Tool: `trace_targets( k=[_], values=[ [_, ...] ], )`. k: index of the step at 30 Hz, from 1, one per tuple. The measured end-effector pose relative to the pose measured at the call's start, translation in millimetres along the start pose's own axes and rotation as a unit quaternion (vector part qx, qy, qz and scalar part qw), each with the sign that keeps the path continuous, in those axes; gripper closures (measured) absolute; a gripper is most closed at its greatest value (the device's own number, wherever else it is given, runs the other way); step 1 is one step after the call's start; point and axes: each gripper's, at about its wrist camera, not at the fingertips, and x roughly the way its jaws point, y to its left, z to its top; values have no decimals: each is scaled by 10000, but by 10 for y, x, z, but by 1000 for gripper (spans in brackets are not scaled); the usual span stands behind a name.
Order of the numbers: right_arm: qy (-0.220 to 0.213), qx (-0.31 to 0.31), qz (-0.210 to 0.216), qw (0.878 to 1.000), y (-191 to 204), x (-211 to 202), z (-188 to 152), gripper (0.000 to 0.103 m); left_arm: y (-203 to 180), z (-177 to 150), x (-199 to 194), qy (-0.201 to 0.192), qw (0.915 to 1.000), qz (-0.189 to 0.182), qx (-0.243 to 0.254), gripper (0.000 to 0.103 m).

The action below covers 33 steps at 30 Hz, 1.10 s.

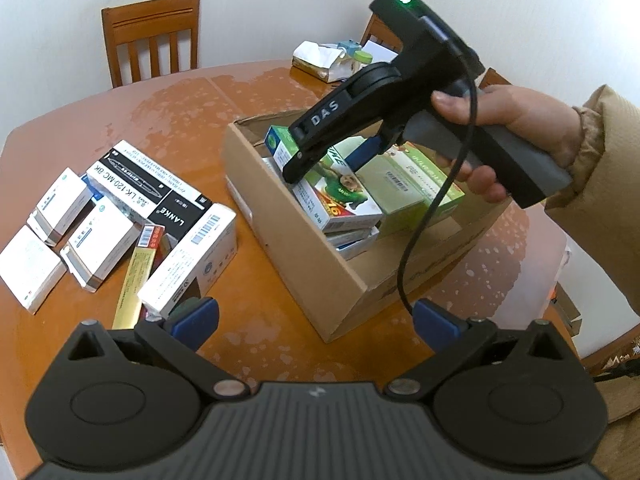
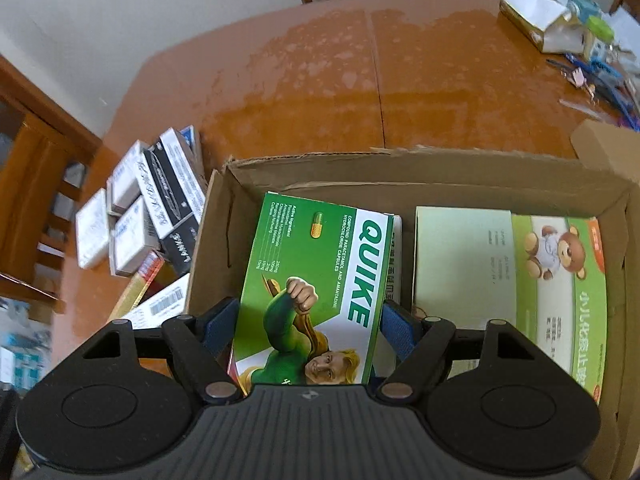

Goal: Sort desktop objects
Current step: 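Lift and carry the green QUIKE box with the right gripper to the cardboard box, then lower the QUIKE box upright into the cardboard box beside the white boxes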

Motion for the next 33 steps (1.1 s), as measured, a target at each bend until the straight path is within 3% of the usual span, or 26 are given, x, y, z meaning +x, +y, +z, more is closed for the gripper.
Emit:
trace_targets(
  k=[5,9,16,25,30,33],
  values=[
    [85,-114,-274,9995,128,103,31,21,39,-5,-8,-11,10000,5,-22,0],
    [53,-19,-248,9997,124,97,43,11,72,-18,-15,-7,10000,29,-35,0],
    [-235,897,466,9946,-236,-158,81,5,123,-40,-27,-1,10000,21,-79,0],
    [-375,2063,1614,9644,-646,28,54,5,76,-25,22,175,9998,95,-4,0],
    [-456,2173,1785,9586,-693,99,61,4,14,12,57,226,9997,128,46,0],
    [-549,2114,1647,9619,-698,62,72,3,-20,34,71,231,9996,118,61,0]
  ],
)
